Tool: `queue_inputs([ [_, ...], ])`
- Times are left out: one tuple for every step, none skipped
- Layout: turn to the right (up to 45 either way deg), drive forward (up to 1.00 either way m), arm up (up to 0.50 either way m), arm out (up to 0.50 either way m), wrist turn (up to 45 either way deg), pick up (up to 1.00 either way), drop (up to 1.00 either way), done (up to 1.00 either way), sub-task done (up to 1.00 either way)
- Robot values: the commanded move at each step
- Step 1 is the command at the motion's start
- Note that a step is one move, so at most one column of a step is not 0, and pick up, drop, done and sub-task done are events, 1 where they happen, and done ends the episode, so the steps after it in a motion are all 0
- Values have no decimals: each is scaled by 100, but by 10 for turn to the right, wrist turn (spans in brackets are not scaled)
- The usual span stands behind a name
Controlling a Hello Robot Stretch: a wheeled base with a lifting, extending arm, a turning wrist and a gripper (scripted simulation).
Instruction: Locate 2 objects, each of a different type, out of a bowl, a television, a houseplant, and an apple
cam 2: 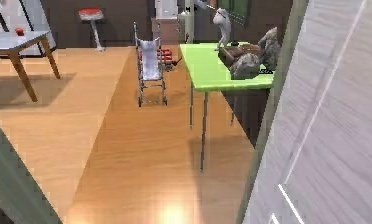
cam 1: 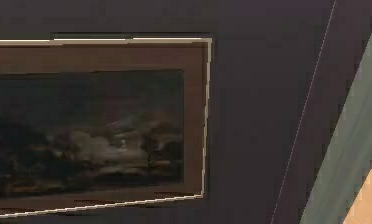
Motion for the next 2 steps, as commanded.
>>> queue_inputs([
  [450, 0, 0, 0, 0, 0, 0, 0, 0],
  [330, 0, 0, 0, 0, 0, 0, 0, 0],
])
